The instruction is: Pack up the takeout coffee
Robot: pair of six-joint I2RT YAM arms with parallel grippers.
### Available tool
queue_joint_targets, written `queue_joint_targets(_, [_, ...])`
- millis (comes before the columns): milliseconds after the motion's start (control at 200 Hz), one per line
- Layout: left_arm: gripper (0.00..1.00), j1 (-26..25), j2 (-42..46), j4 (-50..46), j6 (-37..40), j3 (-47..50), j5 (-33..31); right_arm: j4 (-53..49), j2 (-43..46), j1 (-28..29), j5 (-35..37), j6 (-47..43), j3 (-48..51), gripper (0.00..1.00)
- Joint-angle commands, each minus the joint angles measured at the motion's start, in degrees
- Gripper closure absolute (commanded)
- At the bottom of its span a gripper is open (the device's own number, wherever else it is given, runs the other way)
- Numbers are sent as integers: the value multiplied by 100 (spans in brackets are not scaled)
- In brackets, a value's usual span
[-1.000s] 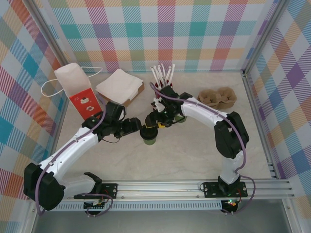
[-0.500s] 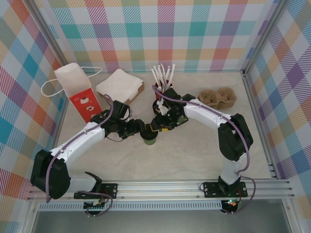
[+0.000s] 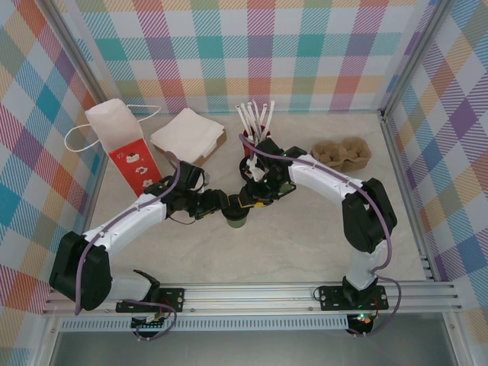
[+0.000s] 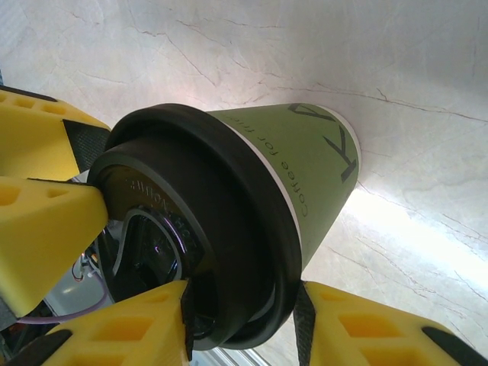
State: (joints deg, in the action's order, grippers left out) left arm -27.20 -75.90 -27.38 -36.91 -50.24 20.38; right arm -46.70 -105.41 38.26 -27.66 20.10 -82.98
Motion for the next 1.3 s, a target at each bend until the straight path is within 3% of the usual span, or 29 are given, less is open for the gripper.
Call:
queue_joint_targets(0, [41,31,-114,-550,-2,362,-164,-723,-392,5,543,-177,88,62])
queue_joint_targets(250, [43,35,12,-326,-147,493,-149,-808,-255,32,1031,-201,34,59])
queue_joint_targets(440, [37,32,114,-231,-163,11,42,-279,408,32,1114,-180,-151,28])
queue_joint_targets(695, [28,135,413,-711,147,-771,-253,-40,1003,56,1084,-180,-87,17])
queue_joint_targets(760, [27,190,646,-873,228,-804,-467,-28,1141,124,1070,-262,8,0])
queue_joint_targets(900, [25,315,1323,-1113,315,-621,-885,-164,1187,381,1352,-340,17,0])
queue_joint_targets(1130, [20,581,2445,-1403,316,-36,-1273,-1184,429,1134,2979,-660,-892,0])
queue_joint_targets(1295, [18,724,2768,-1598,298,229,-1302,-1556,-190,1445,3268,-908,-1551,0])
